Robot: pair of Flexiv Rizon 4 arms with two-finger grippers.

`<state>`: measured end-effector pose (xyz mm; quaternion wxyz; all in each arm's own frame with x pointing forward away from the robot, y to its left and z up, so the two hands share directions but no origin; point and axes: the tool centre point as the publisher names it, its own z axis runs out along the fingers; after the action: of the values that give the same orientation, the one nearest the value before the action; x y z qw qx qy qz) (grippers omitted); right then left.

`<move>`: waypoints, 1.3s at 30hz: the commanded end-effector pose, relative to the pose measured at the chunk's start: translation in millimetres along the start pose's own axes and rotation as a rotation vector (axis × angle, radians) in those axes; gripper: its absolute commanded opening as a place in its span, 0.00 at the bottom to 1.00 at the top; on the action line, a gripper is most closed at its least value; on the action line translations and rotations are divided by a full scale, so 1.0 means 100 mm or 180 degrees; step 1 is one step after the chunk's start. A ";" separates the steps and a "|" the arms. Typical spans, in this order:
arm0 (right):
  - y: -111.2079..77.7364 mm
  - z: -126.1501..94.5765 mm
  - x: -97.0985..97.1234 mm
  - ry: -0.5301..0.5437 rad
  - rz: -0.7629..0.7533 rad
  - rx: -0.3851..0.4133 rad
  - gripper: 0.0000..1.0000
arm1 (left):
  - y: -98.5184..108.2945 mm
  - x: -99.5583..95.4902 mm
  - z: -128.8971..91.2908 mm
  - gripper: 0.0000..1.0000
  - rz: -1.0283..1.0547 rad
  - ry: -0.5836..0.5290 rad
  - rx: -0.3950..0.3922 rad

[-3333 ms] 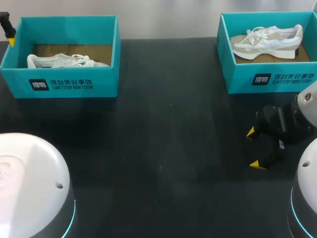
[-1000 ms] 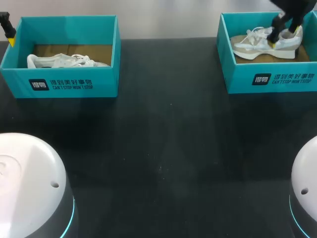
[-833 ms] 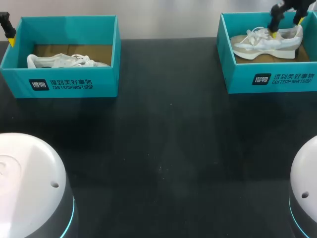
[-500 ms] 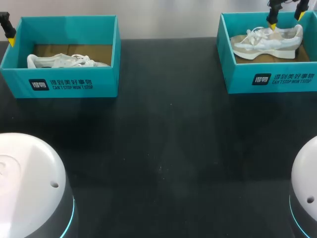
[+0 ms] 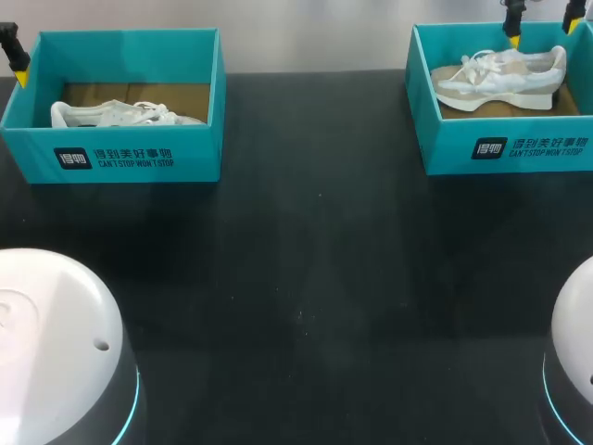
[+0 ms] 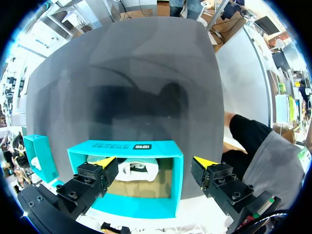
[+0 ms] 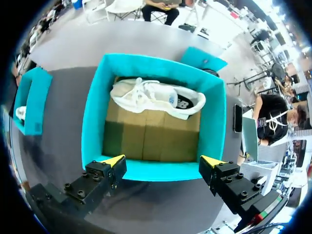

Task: Take the shoe out of the shoebox, open the shoe tongue, remove and reinsert the insole, then place the shoe into the shoebox

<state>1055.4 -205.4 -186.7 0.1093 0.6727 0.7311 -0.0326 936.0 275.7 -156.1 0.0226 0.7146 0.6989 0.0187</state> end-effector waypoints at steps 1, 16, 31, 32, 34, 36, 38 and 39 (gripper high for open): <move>0.30 0.22 -0.14 -0.0028 0.0424 0.0073 1.00 | -0.01 0.00 -0.01 1.00 0.0001 0.0006 -0.0006; 0.48 0.35 -0.24 0.0030 0.0583 0.0113 1.00 | -0.01 0.00 -0.01 1.00 0.0001 0.0006 -0.0006; 0.66 0.91 -0.60 -0.0092 0.0304 -0.0130 1.00 | -0.01 0.00 -0.01 1.00 0.0001 0.0006 -0.0006; 0.67 0.94 -0.63 -0.0072 0.0302 -0.0131 1.00 | -0.01 0.00 -0.01 1.00 0.0001 0.0006 -0.0006; 0.72 1.03 -0.68 -0.0095 0.0283 -0.0109 1.00 | -0.01 0.00 -0.01 1.00 0.0001 0.0006 -0.0006; 0.76 1.09 -0.72 -0.0082 0.0274 -0.0111 1.00 | -0.01 0.00 -0.01 1.00 0.0001 0.0006 -0.0006; 0.80 1.17 -0.75 -0.0083 0.0253 -0.0111 1.00 | -0.01 0.00 -0.01 1.00 0.0001 0.0006 -0.0006; 0.82 1.21 -0.77 -0.0084 0.0243 -0.0108 1.00 | -0.01 0.00 -0.01 1.00 0.0001 0.0006 -0.0006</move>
<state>1141.5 -291.9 -269.3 0.1399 0.6970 0.7029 -0.0223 936.0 275.6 -156.3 0.0226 0.7146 0.6989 0.0188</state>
